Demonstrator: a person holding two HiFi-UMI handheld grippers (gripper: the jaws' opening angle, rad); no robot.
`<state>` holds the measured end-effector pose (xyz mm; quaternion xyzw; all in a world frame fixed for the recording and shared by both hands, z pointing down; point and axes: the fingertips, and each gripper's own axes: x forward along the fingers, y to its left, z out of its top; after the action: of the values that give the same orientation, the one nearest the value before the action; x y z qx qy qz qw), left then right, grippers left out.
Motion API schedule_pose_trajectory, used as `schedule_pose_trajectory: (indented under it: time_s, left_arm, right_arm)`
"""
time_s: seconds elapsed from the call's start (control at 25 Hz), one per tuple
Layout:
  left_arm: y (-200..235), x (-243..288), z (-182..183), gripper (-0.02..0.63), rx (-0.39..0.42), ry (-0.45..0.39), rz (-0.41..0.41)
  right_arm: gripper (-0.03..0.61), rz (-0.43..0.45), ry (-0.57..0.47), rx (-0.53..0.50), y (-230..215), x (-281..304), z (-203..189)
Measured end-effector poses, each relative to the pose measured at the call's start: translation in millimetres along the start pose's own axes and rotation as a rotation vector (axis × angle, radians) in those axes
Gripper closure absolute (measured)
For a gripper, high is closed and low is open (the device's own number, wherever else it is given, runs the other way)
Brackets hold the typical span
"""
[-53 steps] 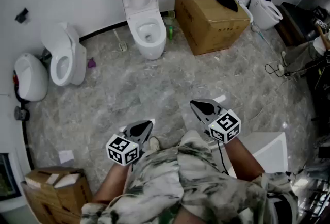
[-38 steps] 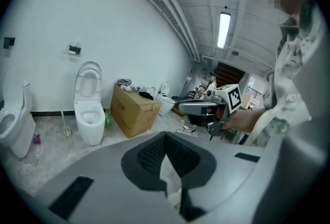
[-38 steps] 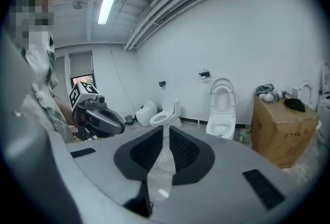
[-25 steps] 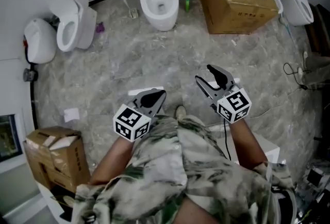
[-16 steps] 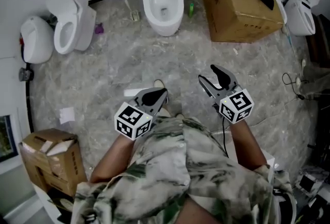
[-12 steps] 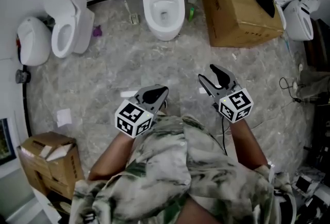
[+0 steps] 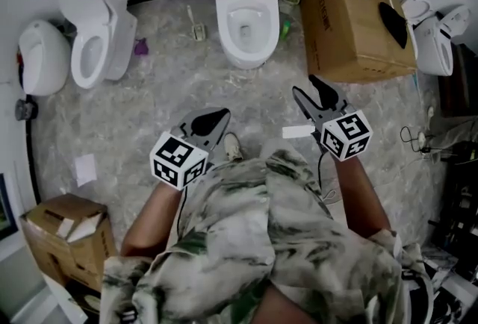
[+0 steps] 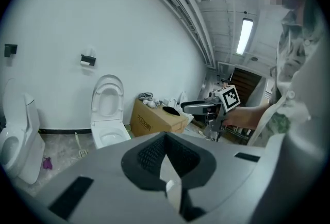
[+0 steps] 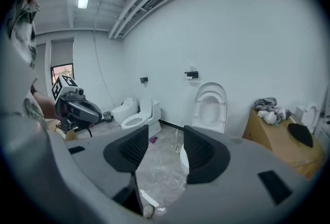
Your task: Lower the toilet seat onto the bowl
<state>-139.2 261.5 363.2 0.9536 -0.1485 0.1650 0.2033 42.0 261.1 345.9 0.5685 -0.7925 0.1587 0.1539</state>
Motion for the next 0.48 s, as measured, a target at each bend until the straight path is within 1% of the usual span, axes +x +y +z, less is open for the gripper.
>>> schedule_pose_trajectory:
  time_s: [0.28,0.48]
  left_arm:
    - [47,5,9,0.591,-0.083,-0.044,0.068]
    - [81,33,27,0.591,-0.113,-0.050,0.125]
  right_arm:
    - [0.351,0.046,0.015,-0.016,-22,61,25]
    - [0.356,0.107,0.019,-0.042,-63,115,45]
